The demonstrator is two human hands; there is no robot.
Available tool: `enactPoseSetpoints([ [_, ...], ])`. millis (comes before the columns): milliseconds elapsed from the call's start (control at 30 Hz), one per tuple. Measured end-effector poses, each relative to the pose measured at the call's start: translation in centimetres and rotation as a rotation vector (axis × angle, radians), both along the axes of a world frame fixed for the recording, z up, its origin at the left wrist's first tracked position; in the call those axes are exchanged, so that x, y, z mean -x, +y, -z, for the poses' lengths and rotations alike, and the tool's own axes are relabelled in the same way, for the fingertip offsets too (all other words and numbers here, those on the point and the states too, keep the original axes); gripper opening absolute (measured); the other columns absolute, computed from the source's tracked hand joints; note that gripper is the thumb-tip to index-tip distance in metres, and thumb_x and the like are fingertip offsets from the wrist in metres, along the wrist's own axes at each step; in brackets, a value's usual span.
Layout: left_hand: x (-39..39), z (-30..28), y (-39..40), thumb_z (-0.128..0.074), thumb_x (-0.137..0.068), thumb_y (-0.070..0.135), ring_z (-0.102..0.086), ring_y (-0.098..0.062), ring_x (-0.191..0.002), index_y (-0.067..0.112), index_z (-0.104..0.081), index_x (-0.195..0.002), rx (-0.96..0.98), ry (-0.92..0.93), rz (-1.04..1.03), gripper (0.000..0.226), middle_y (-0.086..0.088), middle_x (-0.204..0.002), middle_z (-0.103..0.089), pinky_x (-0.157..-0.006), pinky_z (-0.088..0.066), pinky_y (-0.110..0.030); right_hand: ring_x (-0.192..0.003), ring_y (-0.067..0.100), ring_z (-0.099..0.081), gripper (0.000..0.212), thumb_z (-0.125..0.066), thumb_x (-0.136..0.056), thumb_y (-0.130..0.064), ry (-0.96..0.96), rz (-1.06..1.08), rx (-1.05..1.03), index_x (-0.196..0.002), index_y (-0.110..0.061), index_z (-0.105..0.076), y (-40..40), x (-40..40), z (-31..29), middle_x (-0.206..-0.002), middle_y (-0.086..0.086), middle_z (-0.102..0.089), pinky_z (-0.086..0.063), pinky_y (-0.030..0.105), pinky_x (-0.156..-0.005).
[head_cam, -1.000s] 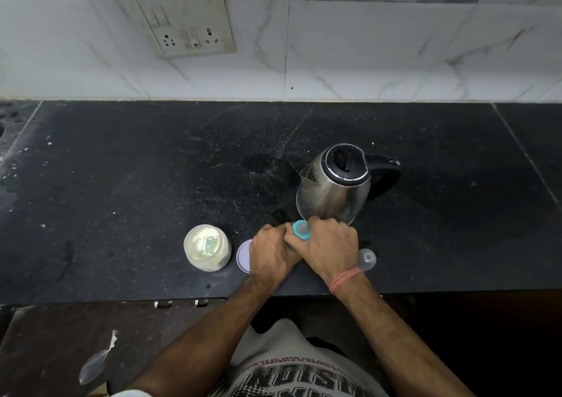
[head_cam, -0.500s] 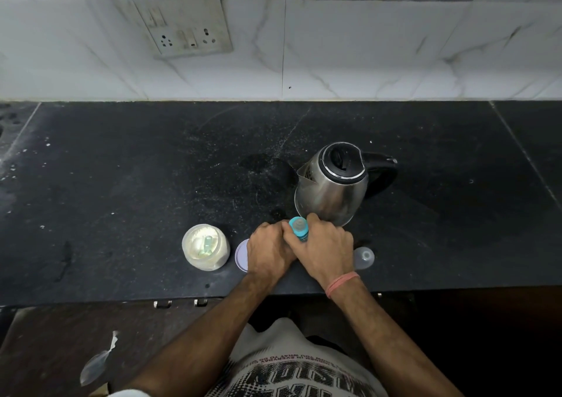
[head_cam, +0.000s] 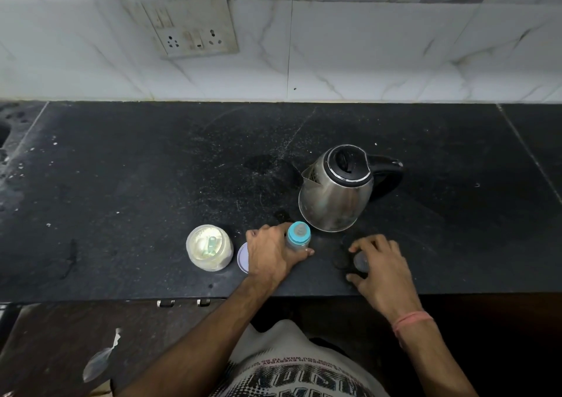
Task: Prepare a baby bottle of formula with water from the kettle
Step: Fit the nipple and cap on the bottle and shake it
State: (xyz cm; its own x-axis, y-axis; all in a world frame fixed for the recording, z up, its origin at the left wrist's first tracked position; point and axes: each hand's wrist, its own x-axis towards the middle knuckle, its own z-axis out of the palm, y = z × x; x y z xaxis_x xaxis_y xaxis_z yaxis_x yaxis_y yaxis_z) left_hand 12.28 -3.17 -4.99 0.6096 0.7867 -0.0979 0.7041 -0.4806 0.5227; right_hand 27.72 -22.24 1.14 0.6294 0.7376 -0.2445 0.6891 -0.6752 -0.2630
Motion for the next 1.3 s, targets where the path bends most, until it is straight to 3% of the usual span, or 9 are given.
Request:
enactPoseSetpoints([
  [100, 0.0, 0.0, -0.1, -0.085, -0.071, 0.081, -0.068, -0.014, -0.106, 0.041, -0.076, -0.113, 0.001, -0.01, -0.008, 0.058, 0.015, -0.098, -0.079, -0.1, -0.038, -0.042, -0.124, 0.022, -0.055, 0.05, -0.086, -0.081, -0.001, 0.118, 0.039, -0.011, -0.115, -0.033, -0.068, 0.7, -0.2, -0.6, -0.127, -0.007, -0.055, -0.052, 0.036, -0.101],
  [167, 0.0, -0.1, -0.1, -0.085, -0.071, 0.081, -0.068, -0.014, -0.106, 0.042, -0.076, -0.113, 0.004, -0.012, -0.01, 0.058, 0.016, -0.098, -0.079, -0.1, -0.037, -0.042, -0.115, 0.021, -0.06, 0.044, -0.082, -0.083, 0.002, 0.096, 0.043, -0.104, -0.103, -0.034, -0.066, 1.7, 0.1, -1.3, -0.115, -0.008, -0.06, -0.048, 0.03, -0.094],
  [300, 0.1, -0.1, -0.1, -0.085, -0.071, 0.079, -0.069, -0.013, -0.105, 0.042, -0.075, -0.111, 0.01, -0.026, -0.01, 0.056, 0.016, -0.097, -0.079, -0.098, -0.036, -0.042, -0.107, 0.012, -0.058, 0.038, -0.085, -0.087, -0.009, 0.053, 0.003, -0.278, -0.105, -0.035, -0.064, 3.8, 1.7, -3.4, -0.112, -0.014, -0.062, -0.051, 0.031, -0.087],
  [433, 0.0, 0.0, -0.1, -0.084, -0.072, 0.078, -0.069, -0.014, -0.106, 0.042, -0.075, -0.113, 0.003, -0.016, -0.005, 0.055, 0.016, -0.099, -0.08, -0.099, -0.037, -0.044, -0.132, 0.018, -0.053, 0.061, -0.093, -0.085, -0.034, 0.044, -0.062, -0.015, -0.133, -0.04, -0.057, 5.3, 2.7, -3.0, -0.139, -0.011, -0.055, -0.051, 0.038, -0.1],
  [567, 0.1, 0.0, 0.0, -0.083, -0.073, 0.08, -0.069, -0.013, -0.11, 0.043, -0.075, -0.115, -0.007, -0.024, 0.013, 0.057, 0.017, -0.104, -0.08, -0.097, -0.033, -0.042, -0.14, 0.022, -0.054, 0.072, -0.092, -0.087, -0.028, 0.103, -0.047, 0.02, -0.148, -0.035, -0.052, 6.0, 3.2, -0.5, -0.148, -0.006, -0.046, -0.053, 0.041, -0.113],
  [800, 0.0, -0.4, 0.0, -0.082, -0.072, 0.08, -0.069, -0.014, -0.11, 0.042, -0.075, -0.113, 0.001, -0.028, 0.015, 0.056, 0.017, -0.102, -0.08, -0.094, -0.03, -0.039, -0.123, 0.019, -0.063, 0.047, -0.085, -0.092, -0.03, -0.025, -0.035, -0.115, -0.135, -0.028, -0.065, 5.1, 3.4, 2.0, -0.133, -0.009, -0.049, -0.06, 0.038, -0.099],
  [1067, 0.3, -0.6, 0.1, -0.06, -0.076, 0.084, -0.069, -0.017, -0.106, 0.04, -0.074, -0.11, 0.025, -0.024, 0.049, 0.058, 0.014, -0.1, -0.08, -0.098, -0.037, -0.042, -0.095, 0.002, -0.065, 0.041, -0.088, -0.088, -0.049, 0.389, 0.133, -0.427, -0.106, -0.03, -0.056, 4.3, 4.4, -2.0, -0.106, -0.013, -0.062, -0.051, 0.022, -0.078],
  [1167, 0.2, -1.0, -0.1, -0.043, -0.073, 0.083, -0.069, -0.019, -0.099, 0.039, -0.069, -0.097, 0.027, -0.014, 0.048, 0.056, 0.012, -0.09, -0.078, -0.098, -0.038, -0.044, -0.092, 0.002, -0.073, 0.053, -0.085, -0.091, -0.05, 0.554, 0.13, -0.487, -0.124, -0.039, -0.045, 5.0, 5.0, -3.8, -0.1, -0.01, -0.073, -0.061, 0.031, -0.08],
  [1300, 0.0, -2.0, -0.3, -0.043, -0.075, 0.075, -0.068, -0.024, -0.101, 0.032, -0.076, -0.102, 0.03, 0.014, 0.044, 0.06, 0.007, -0.087, -0.074, -0.099, -0.037, -0.045, -0.083, 0.011, -0.079, 0.041, -0.072, -0.091, -0.075, 0.509, 0.18, -0.614, -0.111, -0.041, -0.06, 7.1, 5.8, -4.0, -0.102, -0.014, -0.076, -0.066, 0.043, -0.079],
])
